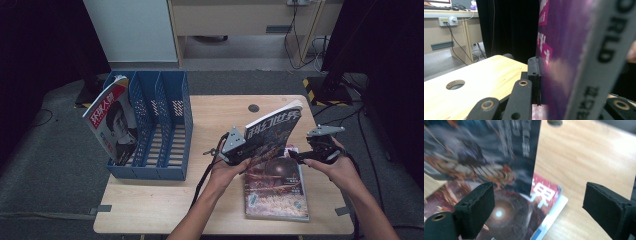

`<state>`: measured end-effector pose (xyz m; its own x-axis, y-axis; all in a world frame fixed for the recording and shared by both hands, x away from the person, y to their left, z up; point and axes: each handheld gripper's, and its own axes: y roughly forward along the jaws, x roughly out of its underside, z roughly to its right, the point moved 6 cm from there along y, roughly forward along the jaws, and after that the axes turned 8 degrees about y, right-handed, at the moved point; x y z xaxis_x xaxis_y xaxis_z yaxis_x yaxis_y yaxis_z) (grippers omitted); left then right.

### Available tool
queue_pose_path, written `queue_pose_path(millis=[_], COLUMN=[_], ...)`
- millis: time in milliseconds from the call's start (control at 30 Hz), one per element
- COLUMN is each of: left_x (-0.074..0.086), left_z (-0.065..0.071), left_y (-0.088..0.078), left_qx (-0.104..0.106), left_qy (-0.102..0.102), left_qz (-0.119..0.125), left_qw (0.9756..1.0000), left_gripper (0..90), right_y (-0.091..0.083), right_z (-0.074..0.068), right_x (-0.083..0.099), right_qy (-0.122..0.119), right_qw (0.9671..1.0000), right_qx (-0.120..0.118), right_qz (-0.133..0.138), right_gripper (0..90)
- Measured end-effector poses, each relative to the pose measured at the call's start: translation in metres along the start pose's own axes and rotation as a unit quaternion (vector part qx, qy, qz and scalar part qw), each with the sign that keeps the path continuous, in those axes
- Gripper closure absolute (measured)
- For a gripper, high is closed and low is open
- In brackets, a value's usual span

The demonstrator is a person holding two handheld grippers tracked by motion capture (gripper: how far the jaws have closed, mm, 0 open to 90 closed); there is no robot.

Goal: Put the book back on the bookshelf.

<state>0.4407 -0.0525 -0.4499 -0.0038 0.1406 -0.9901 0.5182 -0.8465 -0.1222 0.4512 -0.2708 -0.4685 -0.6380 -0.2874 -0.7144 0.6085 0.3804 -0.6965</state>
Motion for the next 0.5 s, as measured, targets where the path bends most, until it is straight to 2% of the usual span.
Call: queue_pose_path(millis=[300,500], left_x=[-0.001,-0.005], left_z=[-0.001,-0.004], left_y=[-0.001,-0.001], left_qx=[-0.002,-0.007], left_qy=[-0.008,-0.016], left_qz=[0.002,0.006], left_qw=[1.0,0.9998], left_gripper=[82.5,82.6], right_y=[0.016,0.023], right_z=[0.004,0.005], right_x=[0.026,0.04], right_qy=[0.023,0.053], right_qw=[0.9996,0.9984], right_qx=[0.002,-0.002], right_qz=[-0.014,-0.02], right_gripper=[8.1,6.9])
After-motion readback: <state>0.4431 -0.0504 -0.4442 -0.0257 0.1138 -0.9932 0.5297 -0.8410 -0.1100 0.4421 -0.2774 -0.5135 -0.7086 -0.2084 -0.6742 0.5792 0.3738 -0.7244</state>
